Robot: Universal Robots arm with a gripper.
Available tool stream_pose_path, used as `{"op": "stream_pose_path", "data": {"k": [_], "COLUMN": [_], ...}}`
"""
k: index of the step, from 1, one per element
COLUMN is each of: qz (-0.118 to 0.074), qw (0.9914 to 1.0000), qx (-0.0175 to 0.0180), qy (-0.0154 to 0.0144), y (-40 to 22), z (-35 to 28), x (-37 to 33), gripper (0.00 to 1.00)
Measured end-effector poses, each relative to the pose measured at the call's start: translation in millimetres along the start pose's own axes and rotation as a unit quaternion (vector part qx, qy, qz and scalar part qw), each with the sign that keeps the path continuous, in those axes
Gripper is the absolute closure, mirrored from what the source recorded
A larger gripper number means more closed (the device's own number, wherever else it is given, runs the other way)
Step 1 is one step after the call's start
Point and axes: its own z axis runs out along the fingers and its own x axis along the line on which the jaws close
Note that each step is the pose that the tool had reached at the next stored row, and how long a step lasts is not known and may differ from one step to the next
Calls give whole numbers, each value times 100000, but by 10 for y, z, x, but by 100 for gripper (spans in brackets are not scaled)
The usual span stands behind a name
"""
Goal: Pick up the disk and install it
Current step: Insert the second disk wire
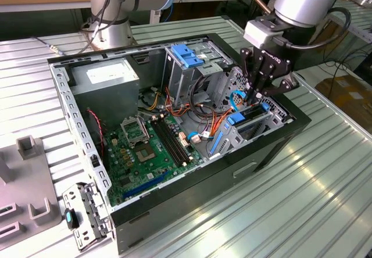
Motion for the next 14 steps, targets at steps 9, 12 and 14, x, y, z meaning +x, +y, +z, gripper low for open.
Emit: {"op": "stream_pose_path", "data": {"k": [9,12,14], "qz": [-110,-483,-541], "qw": [99982,99974,99965], "qx": [55,71,83], "qy": [-1900,-2233,-2602], "y": [3,3,3], "z": [44,56,60], "x": [90,100,107], "gripper": [84,84,84]}}
